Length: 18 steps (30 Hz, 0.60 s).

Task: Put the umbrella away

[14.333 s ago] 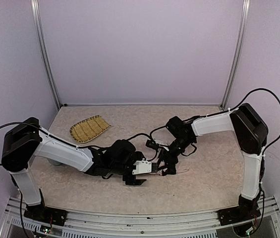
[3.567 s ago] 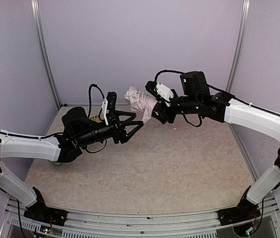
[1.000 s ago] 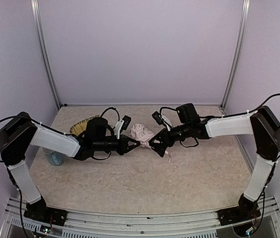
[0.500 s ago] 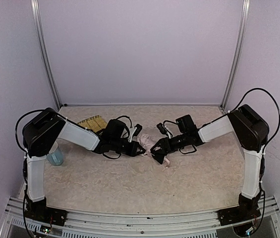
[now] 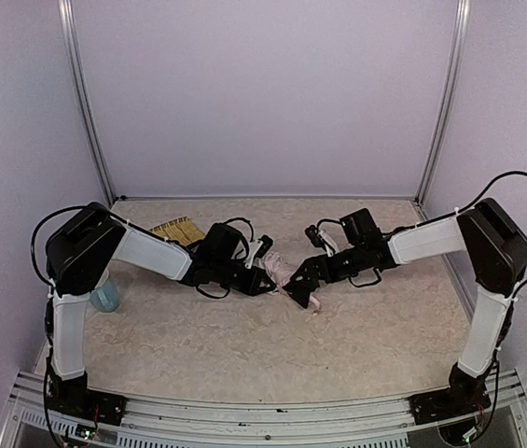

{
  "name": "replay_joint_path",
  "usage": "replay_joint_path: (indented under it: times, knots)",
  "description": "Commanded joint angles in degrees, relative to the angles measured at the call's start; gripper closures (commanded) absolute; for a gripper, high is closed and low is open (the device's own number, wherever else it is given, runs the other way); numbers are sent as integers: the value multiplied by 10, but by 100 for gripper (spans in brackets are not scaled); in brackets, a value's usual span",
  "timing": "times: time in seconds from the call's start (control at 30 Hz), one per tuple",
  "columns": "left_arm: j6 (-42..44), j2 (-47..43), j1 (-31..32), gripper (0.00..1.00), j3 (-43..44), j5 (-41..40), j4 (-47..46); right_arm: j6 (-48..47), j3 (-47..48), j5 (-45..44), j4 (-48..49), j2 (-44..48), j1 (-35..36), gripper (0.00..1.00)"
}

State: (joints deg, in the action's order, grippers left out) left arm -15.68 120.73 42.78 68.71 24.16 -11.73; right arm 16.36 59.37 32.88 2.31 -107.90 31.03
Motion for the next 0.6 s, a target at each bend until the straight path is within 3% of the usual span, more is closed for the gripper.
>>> replay_joint_path:
  times: [0.0, 0.2, 0.43, 0.57]
  knots:
    - [18, 16, 4, 100, 7, -5, 37, -115, 41, -107, -91, 72, 27, 0]
    - [23, 8, 4, 100, 6, -7, 37, -262, 86, -280, -203, 67, 91, 0]
    - [26, 3, 5, 100, 4, -6, 36, -291, 146, -353, -298, -37, 137, 1]
    - [28, -2, 4, 100, 0, -7, 35, -283, 145, -363, -298, -74, 138, 13]
